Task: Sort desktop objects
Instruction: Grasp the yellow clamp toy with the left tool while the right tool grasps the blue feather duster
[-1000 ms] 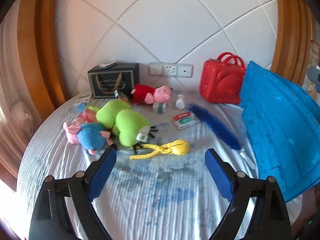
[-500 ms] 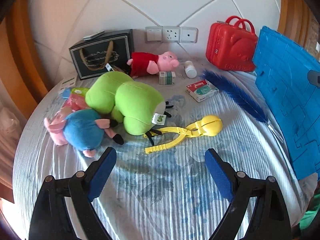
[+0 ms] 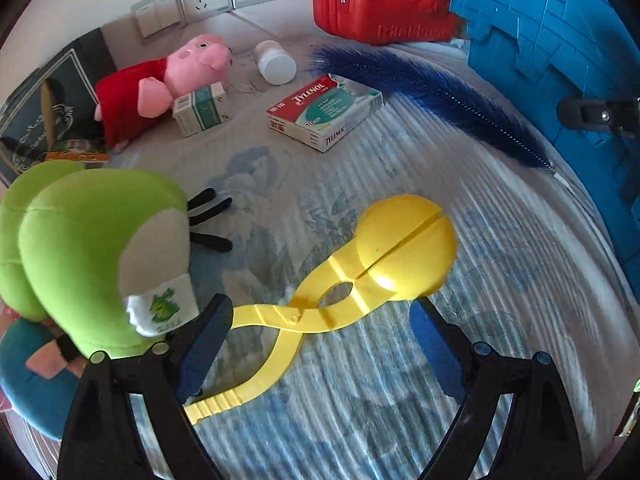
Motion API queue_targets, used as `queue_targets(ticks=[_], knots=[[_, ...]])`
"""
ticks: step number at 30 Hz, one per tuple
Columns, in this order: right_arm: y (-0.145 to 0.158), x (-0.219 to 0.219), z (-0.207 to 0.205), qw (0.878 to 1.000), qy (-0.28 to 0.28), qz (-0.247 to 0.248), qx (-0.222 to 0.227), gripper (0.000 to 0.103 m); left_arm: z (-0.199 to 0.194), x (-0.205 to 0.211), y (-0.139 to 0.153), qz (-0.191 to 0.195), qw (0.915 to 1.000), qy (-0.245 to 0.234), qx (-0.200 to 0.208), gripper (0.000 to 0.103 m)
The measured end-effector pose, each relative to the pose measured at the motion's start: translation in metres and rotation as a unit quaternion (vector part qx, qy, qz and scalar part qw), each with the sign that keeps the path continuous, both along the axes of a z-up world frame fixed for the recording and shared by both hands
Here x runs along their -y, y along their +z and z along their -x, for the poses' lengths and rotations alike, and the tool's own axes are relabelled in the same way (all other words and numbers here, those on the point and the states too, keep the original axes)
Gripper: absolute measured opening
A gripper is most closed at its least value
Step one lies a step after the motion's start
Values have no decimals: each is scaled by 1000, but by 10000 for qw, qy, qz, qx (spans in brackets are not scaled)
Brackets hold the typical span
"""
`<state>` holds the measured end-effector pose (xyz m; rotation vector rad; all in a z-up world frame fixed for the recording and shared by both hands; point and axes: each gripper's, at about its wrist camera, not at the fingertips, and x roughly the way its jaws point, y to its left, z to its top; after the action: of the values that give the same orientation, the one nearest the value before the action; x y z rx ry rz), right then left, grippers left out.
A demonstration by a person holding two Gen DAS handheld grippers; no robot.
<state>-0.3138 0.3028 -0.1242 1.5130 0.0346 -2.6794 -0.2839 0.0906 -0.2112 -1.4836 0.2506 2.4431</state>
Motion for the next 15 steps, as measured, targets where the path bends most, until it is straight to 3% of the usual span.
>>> queue_targets(ticks=[4,6,7,8,9,13,15], knots=[[-39,-5,28,9995,-171,-132,212,103,30,-5,-11,-171,9998,79,63,88],[-54,-9,44,9988,-336,-264,258,103,43,-5,-16,-313,9991,252,125,66],[-60,-11,52,9984,-406,-304,264,103,48,-7,-16,-256,9991,341,47,64],[-66,-12,59,9981,-456,-339,252,103,52,-8,-16,-259,9990,359,28,52],[-70,-13,65,9980,-464,-343,247,103,54,-9,-14,-265,9988,399,-17,32],[-88,-5,85,9963,-408,-700,276,103,64,0,-10,-700,9942,804,161,23],[-97,-5,91,9963,-375,-642,421,103,66,3,-10,-790,9926,897,201,20]])
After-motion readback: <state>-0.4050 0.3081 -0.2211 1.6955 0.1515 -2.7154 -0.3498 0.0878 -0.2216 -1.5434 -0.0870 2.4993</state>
